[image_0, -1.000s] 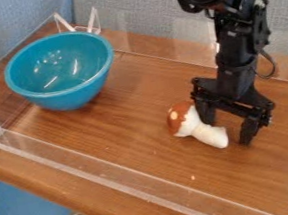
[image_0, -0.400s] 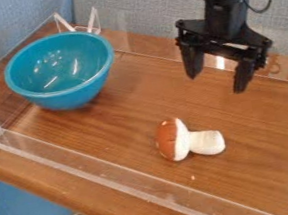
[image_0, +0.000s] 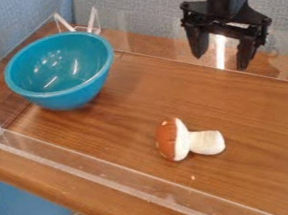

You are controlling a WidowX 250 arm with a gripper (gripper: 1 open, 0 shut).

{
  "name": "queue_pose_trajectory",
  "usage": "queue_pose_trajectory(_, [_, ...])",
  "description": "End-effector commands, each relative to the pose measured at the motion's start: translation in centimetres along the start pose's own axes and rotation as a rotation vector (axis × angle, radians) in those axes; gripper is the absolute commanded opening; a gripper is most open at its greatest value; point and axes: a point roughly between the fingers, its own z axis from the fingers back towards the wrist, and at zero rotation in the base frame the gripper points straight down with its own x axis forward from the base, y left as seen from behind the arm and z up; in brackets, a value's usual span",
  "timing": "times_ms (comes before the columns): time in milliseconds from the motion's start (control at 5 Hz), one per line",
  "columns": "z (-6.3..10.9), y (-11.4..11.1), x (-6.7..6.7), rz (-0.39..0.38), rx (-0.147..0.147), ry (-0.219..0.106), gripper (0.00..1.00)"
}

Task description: Remove the mushroom from inside the blue bowl and put it on the table

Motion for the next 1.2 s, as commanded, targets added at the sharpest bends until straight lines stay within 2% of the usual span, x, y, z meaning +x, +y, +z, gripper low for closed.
queue_pose_trajectory(0, [1.5, 1.1, 3.8, 0.008, 0.002, -0.076, 1.0])
queue_pose_trajectory(200, [0.7, 1.5, 5.8, 0.003, 0.0, -0.076, 1.0])
queue_pose_trajectory(600, [0.4, 1.5, 5.6, 0.034, 0.0, -0.066, 1.0])
queue_pose_trajectory(1000, [-1.0, 0.6, 5.3, -0.064, -0.021, -0.055, 1.0])
